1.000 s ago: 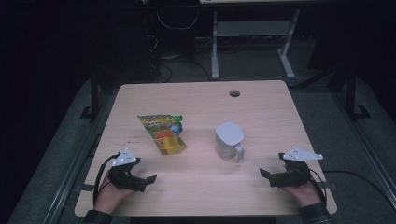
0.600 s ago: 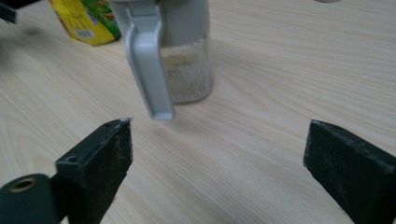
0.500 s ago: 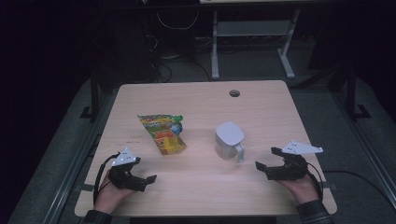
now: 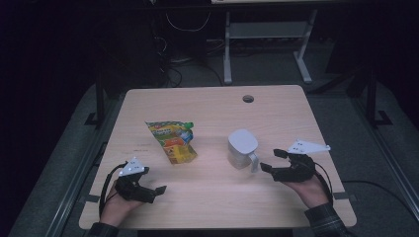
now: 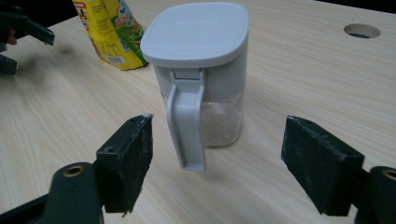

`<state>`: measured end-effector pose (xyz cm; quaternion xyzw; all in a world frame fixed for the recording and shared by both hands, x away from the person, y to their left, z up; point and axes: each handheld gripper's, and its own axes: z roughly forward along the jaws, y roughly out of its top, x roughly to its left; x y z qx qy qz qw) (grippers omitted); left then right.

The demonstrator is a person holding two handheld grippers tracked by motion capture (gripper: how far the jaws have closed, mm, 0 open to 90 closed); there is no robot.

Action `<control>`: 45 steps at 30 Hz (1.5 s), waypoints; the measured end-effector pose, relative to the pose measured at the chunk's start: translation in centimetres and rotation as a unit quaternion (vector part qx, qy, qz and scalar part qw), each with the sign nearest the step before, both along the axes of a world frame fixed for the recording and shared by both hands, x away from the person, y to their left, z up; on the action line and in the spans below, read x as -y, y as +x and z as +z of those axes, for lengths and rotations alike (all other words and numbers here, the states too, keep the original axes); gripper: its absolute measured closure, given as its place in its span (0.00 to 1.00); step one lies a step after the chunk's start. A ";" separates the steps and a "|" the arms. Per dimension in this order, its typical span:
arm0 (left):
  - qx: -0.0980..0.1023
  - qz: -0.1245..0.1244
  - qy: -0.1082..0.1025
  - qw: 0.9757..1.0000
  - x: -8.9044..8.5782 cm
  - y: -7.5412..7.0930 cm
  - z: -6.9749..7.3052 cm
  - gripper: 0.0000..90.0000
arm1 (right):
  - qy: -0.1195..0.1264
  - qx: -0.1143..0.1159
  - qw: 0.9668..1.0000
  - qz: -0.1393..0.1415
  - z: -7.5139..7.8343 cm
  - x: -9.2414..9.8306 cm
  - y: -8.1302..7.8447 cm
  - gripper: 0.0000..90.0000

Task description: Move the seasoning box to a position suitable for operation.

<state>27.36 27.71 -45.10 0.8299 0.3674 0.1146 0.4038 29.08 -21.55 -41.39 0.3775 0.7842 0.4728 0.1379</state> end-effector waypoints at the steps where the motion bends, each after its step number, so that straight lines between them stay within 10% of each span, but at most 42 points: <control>1: 0.000 0.000 0.000 1.000 0.0 0.0 0.0 0.00 | 0.000 0.000 1.000 0.000 0.0 0.0 0.0 0.27; 45: -0.003 -0.005 -0.004 1.000 0.1 0.0 0.0 0.00 | -0.040 -0.015 0.999 0.003 -1.3 -4.7 1.9 0.66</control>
